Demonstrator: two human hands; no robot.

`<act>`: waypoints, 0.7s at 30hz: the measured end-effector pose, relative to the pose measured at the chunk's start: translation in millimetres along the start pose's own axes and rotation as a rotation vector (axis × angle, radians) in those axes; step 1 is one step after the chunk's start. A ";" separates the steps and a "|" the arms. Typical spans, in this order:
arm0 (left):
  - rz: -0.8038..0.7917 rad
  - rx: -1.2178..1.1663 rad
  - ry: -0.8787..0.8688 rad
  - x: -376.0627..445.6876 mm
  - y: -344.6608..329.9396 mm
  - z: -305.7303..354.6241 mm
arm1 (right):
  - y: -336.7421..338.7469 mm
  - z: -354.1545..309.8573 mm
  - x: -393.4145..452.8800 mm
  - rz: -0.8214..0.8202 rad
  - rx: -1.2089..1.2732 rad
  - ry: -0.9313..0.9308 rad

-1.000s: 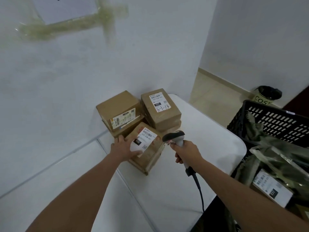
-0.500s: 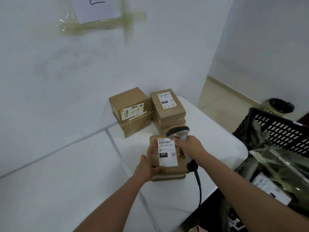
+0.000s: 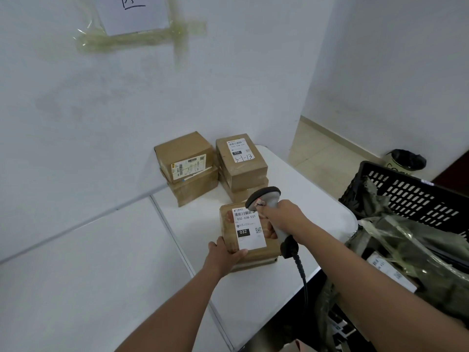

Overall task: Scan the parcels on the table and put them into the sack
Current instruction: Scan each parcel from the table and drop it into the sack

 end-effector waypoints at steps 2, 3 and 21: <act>0.002 -0.003 -0.004 -0.2 -0.1 0.3 | 3.1 -1.5 -3.4 0.017 -0.002 0.013; 0.003 -0.003 -0.004 -0.3 0.1 0.6 | 4.4 -2.6 -4.9 0.024 -0.007 0.017; -0.008 -0.010 0.002 -2.2 0.7 1.4 | 11.1 -4.0 -9.9 0.055 0.037 0.013</act>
Point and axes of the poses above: each hand's wrist, its own x-axis towards the middle knuckle, its own y-axis out of the back of the hand, z = x × y, the point moved 7 cm from there along x, towards the middle knuckle, and after that the axes turned 14 degrees about -x, right-handed, at the moved point
